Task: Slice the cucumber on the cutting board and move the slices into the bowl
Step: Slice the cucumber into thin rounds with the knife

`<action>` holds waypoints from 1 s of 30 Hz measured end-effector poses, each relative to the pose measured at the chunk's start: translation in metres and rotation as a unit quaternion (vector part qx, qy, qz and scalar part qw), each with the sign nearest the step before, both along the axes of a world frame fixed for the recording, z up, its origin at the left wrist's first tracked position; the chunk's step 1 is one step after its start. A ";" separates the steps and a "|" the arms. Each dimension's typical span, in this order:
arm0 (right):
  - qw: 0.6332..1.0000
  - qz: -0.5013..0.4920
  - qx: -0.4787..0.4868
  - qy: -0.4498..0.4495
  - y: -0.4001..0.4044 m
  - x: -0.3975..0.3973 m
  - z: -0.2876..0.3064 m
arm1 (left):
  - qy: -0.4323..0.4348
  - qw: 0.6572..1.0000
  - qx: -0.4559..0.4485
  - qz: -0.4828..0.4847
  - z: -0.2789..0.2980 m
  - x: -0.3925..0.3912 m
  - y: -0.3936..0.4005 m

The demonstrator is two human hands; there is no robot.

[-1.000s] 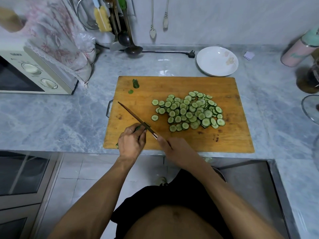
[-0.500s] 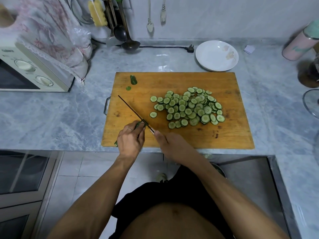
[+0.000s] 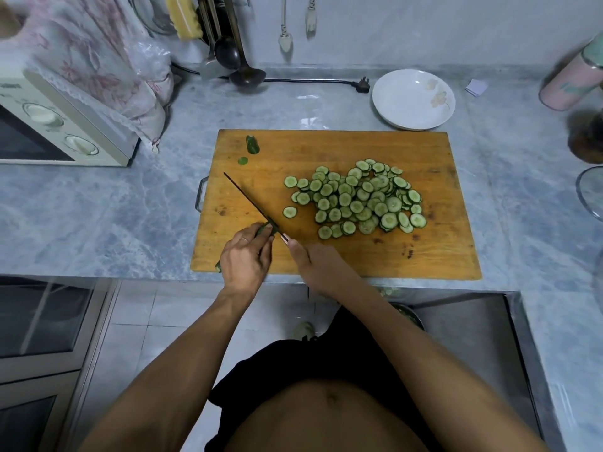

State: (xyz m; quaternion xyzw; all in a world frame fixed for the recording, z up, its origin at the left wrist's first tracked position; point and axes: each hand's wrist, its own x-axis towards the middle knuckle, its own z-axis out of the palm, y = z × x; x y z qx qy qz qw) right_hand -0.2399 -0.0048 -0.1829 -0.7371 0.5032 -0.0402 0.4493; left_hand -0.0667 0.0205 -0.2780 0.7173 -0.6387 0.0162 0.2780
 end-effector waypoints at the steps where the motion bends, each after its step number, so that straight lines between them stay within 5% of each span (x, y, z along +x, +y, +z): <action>1: 1.000 -0.004 -0.001 0.000 -0.001 -0.002 -0.001 | 0.002 1.000 0.000 -0.001 0.000 0.000 0.000; 12: 0.999 -0.032 -0.001 -0.012 -0.001 -0.021 0.002 | 0.021 0.999 -0.047 -0.011 -0.001 0.001 0.002; 30: 1.000 -0.023 0.013 -0.017 0.014 -0.016 0.014 | 0.029 0.999 0.012 0.011 0.004 -0.003 0.000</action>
